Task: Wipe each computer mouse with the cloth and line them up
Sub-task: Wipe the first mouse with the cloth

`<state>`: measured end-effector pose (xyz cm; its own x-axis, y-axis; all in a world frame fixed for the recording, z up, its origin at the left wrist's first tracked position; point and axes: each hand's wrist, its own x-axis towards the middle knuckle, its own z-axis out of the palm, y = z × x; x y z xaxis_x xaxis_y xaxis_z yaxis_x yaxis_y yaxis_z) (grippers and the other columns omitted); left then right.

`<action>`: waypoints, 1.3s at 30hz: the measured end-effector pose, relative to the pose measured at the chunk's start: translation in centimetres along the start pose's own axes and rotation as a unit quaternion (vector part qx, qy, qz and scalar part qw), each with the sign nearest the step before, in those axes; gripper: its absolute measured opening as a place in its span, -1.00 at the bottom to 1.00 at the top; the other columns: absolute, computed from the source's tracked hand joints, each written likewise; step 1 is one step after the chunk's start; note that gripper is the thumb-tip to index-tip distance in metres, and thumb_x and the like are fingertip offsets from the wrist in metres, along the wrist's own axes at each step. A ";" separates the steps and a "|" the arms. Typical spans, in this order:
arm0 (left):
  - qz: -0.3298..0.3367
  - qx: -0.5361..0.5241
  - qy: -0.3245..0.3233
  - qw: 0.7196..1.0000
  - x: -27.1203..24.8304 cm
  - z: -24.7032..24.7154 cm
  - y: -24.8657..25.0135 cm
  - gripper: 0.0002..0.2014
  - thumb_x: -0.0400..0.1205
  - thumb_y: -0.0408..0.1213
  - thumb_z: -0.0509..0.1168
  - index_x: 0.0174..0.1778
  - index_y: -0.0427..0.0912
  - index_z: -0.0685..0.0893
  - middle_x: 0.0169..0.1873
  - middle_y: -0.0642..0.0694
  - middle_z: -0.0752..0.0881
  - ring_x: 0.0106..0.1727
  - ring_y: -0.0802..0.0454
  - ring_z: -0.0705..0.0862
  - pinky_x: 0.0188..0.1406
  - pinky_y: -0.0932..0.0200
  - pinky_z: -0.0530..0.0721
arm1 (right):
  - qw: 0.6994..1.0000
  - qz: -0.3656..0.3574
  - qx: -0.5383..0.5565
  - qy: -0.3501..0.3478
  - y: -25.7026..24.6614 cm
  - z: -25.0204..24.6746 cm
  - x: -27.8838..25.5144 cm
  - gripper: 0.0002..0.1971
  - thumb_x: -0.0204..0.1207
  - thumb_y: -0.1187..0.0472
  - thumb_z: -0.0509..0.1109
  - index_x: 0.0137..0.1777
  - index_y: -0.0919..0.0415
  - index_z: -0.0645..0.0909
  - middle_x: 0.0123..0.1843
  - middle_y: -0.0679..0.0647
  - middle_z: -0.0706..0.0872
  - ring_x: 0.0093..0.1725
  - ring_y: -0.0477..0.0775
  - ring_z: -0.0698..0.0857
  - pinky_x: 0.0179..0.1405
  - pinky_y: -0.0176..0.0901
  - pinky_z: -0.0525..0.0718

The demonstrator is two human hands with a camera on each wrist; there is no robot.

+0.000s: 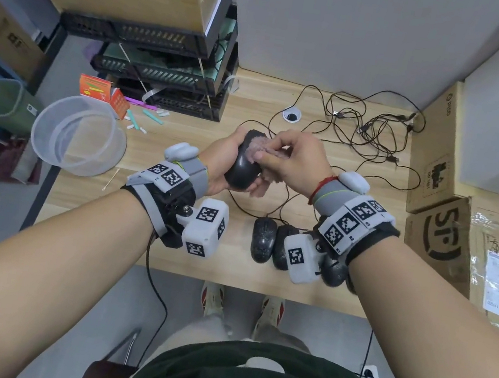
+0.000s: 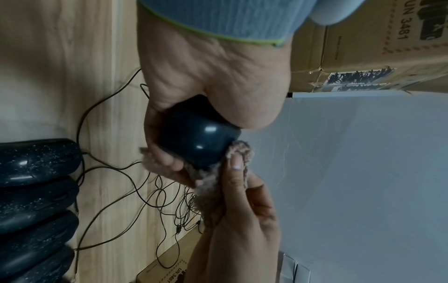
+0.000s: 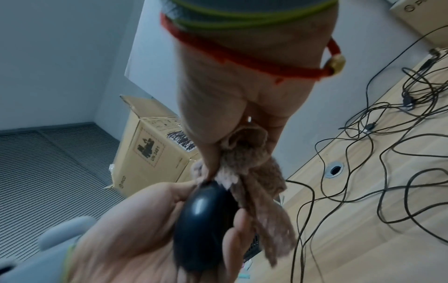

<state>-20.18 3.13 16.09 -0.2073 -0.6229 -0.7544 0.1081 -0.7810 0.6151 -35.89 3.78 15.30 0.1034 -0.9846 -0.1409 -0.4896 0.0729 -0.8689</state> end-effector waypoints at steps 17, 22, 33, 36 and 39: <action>0.014 0.049 -0.048 0.998 -0.8 -0.8 0.4 -0.71 0.68 -0.05 0.09 0.10 -0.03 0.68 -0.15 -0.15 0.70 -0.21 -0.06 0.69 -0.12 -0.05 0.69 | 0.998 -0.026 0.055 0.019 -1.1 0.4 1.0 -0.80 0.34 0.15 0.70 -0.33 -0.09 0.71 -0.33 -0.26 0.76 -0.24 -0.30 0.71 -0.08 -0.25 0.67; 0.014 -0.001 -0.048 0.999 -0.6 -0.8 0.5 -0.55 0.73 -0.02 -0.01 -0.24 -0.19 0.65 -0.33 -0.19 0.60 -0.47 -0.06 0.54 -0.35 0.15 0.34 | 0.995 -0.037 0.004 -0.094 -2.1 0.8 0.0 -0.79 0.25 0.25 0.73 -0.34 -0.02 0.75 -0.13 -0.12 0.64 -0.27 -0.02 0.75 -0.30 -0.11 0.72; 0.014 -0.064 -0.033 0.997 -1.9 0.4 0.6 -0.47 0.79 0.15 -0.14 0.09 -0.11 0.64 -0.23 -0.16 0.66 -0.41 -0.05 0.61 -0.39 0.17 0.60 | 0.996 -0.059 -0.055 -0.039 -2.5 0.5 0.3 -0.81 0.28 0.15 0.73 -0.26 -0.05 0.76 -0.09 0.04 0.68 -0.18 0.04 0.72 -0.19 -0.16 0.67; -0.003 -0.074 -0.003 0.997 -1.4 -0.4 0.6 -0.42 0.75 0.19 -0.07 -0.34 -0.11 0.61 -0.24 -0.20 0.63 -0.32 -0.07 0.58 -0.24 0.14 0.48 | 0.987 -0.059 -0.057 -0.139 -2.9 0.4 -0.6 -0.81 0.25 0.18 0.75 -0.23 -0.02 0.79 -0.17 -0.13 0.60 -0.25 -0.10 0.68 -0.20 -0.19 0.67; -0.009 -0.040 -0.038 0.998 -2.2 -0.2 0.9 -0.46 0.78 0.14 -0.09 -0.20 -0.17 0.60 -0.33 -0.22 0.66 -0.41 -0.10 0.61 -0.39 0.19 0.60 | 0.993 -0.065 -0.058 -0.079 -2.4 0.6 -0.2 -0.75 0.28 0.17 0.73 -0.29 -0.15 0.72 -0.21 -0.18 0.62 -0.21 -0.22 0.62 -0.15 -0.33 0.57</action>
<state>-19.42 3.80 18.24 -0.2820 -0.6066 -0.7433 0.1808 -0.7945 0.5797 -34.20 3.85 17.08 0.3021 -0.9468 -0.1115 -0.5591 -0.0812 -0.8251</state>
